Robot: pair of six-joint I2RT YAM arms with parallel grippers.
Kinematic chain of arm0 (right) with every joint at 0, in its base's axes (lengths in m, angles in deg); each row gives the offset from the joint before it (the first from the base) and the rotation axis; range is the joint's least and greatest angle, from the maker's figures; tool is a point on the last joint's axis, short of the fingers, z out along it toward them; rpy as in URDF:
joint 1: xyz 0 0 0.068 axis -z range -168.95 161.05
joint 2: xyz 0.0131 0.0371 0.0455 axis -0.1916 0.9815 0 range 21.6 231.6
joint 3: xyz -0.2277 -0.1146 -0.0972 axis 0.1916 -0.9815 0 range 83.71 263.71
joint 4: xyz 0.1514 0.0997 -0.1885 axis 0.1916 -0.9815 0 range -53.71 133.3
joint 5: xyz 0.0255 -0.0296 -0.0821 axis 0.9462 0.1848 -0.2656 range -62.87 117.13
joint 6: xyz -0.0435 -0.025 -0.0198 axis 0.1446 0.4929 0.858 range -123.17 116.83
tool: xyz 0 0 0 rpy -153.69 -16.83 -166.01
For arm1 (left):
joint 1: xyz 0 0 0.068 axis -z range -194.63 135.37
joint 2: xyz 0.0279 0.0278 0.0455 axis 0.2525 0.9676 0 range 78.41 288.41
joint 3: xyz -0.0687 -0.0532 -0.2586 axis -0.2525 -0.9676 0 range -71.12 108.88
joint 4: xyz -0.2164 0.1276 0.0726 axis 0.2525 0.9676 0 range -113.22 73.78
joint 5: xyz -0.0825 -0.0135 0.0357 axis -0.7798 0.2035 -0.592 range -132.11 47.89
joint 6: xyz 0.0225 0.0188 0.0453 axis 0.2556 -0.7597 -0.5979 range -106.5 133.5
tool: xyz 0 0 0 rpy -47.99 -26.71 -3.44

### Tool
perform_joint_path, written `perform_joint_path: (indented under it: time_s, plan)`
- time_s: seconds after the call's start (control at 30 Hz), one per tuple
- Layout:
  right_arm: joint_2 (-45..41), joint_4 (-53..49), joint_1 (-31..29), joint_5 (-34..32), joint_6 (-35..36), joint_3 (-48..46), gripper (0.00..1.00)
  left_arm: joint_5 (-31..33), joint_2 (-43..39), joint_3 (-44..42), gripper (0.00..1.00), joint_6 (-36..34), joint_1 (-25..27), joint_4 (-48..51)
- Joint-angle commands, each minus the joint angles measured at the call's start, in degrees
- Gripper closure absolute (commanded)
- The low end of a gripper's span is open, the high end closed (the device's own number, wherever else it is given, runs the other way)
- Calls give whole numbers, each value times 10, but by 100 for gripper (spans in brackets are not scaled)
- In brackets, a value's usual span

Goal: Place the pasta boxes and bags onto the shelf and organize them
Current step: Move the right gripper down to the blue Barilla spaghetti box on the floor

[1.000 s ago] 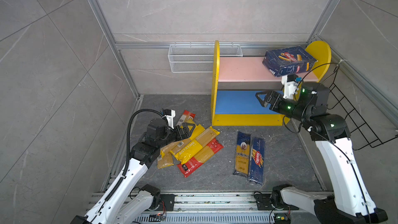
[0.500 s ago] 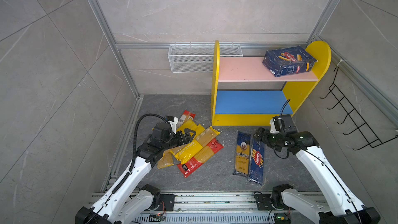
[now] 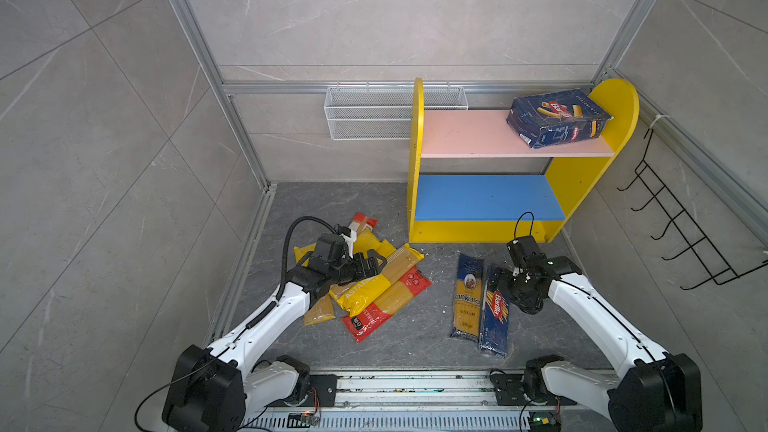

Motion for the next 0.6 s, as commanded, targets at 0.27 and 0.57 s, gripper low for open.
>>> perform_joint_path:
  time_s: [0.27,0.57]
  plan:
    - [3,-30,-11,3,-12,-56,10,10,106,74,0,-32,76,-67]
    - [50,5,-47,26,-14,-79,11,7,123,69,0,-37,79,-81]
